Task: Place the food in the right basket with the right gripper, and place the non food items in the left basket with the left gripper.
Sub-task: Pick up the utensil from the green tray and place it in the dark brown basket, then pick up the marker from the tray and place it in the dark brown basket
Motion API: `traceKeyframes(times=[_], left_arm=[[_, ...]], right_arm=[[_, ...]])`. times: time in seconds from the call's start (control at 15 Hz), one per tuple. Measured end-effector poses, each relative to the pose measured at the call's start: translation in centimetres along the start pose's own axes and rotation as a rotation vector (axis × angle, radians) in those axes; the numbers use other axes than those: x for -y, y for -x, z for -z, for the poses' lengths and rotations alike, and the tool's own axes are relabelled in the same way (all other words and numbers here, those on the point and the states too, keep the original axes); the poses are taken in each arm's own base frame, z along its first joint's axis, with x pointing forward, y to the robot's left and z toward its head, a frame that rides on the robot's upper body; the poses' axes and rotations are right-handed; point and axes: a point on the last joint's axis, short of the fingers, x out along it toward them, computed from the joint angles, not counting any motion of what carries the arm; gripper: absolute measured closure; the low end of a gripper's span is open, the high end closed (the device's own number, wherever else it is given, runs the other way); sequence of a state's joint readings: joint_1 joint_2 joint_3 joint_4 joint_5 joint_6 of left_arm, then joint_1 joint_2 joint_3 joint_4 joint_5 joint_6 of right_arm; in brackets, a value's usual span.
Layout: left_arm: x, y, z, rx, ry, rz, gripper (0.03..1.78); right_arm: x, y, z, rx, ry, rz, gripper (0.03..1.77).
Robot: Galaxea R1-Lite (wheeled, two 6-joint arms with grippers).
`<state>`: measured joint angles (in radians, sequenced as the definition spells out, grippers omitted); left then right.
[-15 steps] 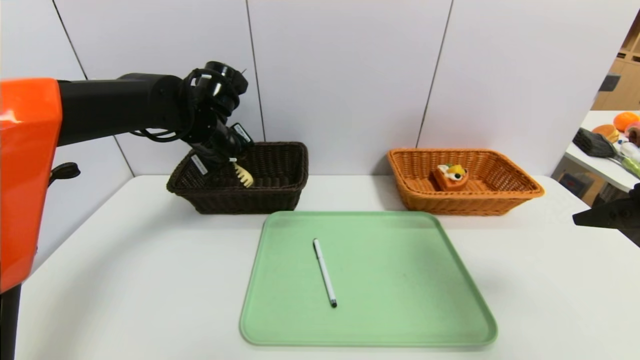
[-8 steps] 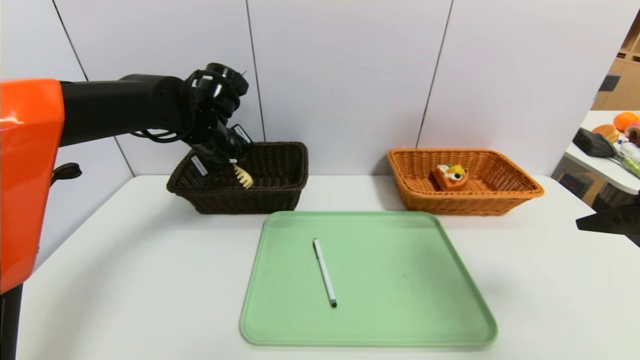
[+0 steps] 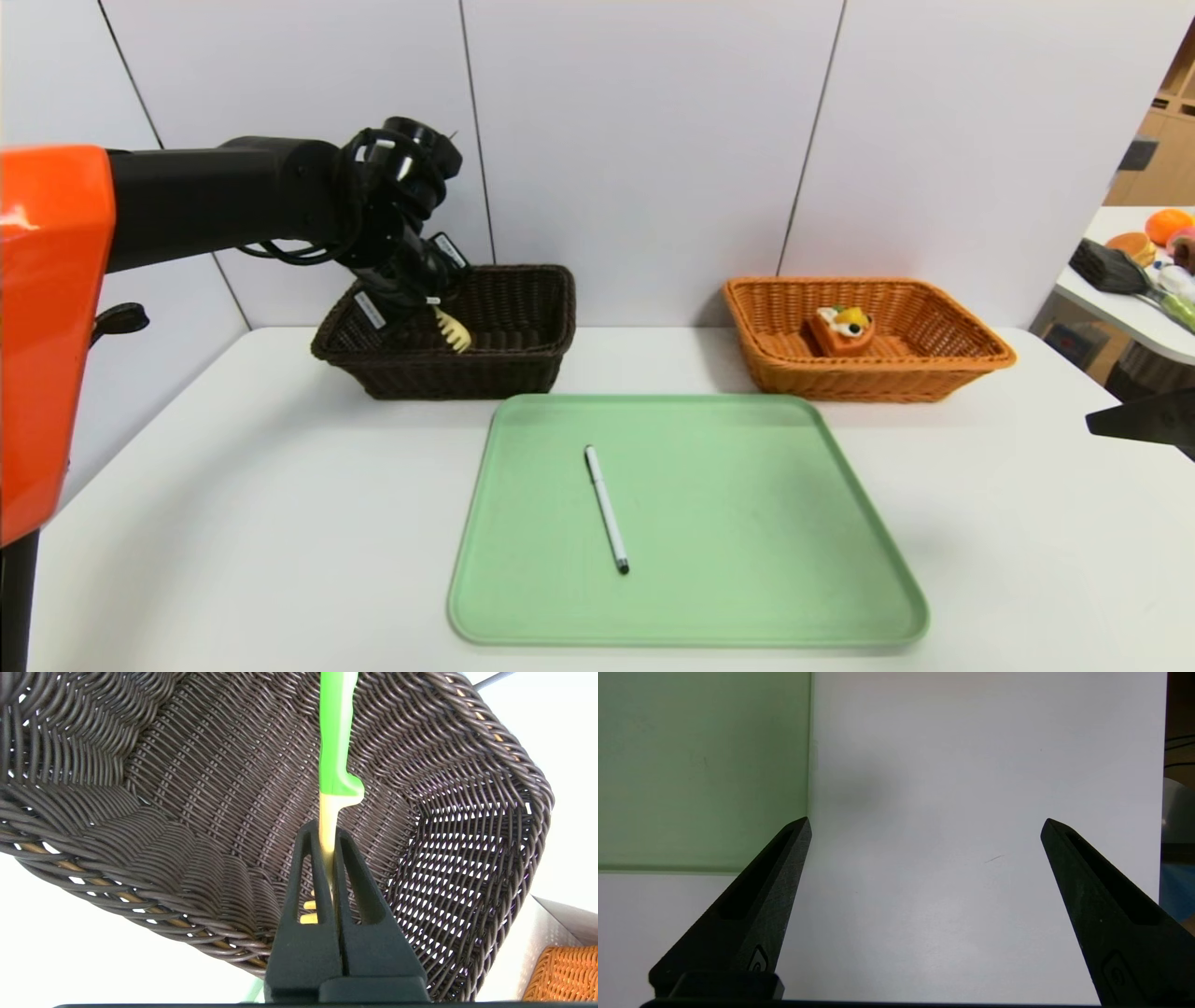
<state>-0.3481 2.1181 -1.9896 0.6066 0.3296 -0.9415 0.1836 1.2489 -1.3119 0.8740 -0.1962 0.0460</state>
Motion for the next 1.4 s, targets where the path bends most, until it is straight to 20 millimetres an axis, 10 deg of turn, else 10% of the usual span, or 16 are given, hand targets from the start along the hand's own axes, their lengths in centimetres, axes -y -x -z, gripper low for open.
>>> traceKeyframes(times=[0.13, 0.47, 0.93, 1.4], left_arm=[[-0.1, 0.1, 0.0, -0.006, -0.003, -0.009, 1.75], [-0.8, -1.1, -0.2, -0.014, 0.041, -0.045, 0.96], [-1.1, -1.9, -0.1, -0.019, 0.051, -0.064, 0.45], [0.4, 3.2, 0.0, 0.005, -0.102, 0.023, 0.25]], right_arm=[[0.0, 0.1, 0.0, 0.004, -0.001, -0.001, 0.1], [0.1, 0.5, 0.2, 0.014, -0.002, -0.002, 0.1], [0.2, 0.7, 0.6, 0.016, -0.002, -0.002, 0.1], [0.1, 0.6, 0.8, 0.008, 0.001, -0.004, 0.1]])
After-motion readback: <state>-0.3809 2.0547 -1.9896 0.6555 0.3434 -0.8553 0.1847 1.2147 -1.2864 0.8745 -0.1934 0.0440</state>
